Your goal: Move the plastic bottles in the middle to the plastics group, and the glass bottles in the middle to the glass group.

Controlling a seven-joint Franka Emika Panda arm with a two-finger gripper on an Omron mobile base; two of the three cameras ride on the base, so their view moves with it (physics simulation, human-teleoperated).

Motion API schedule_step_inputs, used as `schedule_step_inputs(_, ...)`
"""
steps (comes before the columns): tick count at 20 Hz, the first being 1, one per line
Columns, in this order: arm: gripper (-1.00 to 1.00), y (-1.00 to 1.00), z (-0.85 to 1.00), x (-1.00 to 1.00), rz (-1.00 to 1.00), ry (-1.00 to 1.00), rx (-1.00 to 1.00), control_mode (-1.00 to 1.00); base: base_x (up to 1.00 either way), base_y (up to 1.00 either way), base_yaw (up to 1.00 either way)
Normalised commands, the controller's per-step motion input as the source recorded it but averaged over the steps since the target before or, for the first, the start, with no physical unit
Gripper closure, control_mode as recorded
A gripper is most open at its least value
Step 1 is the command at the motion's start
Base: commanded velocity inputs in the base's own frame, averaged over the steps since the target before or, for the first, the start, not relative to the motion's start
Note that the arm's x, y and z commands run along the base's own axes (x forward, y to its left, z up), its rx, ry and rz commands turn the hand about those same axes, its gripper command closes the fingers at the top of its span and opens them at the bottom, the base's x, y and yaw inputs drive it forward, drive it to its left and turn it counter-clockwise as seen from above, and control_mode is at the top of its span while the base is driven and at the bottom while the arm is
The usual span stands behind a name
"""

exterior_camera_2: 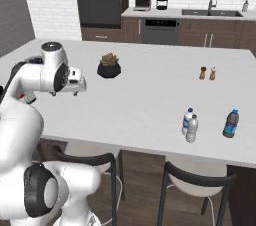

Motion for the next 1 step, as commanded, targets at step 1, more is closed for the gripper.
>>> schedule_step_inputs(1, -1.0, -0.96, 0.21, -0.58, -0.27, 0.0, 0.0, -1.0, 0.0, 0.0, 0.0)
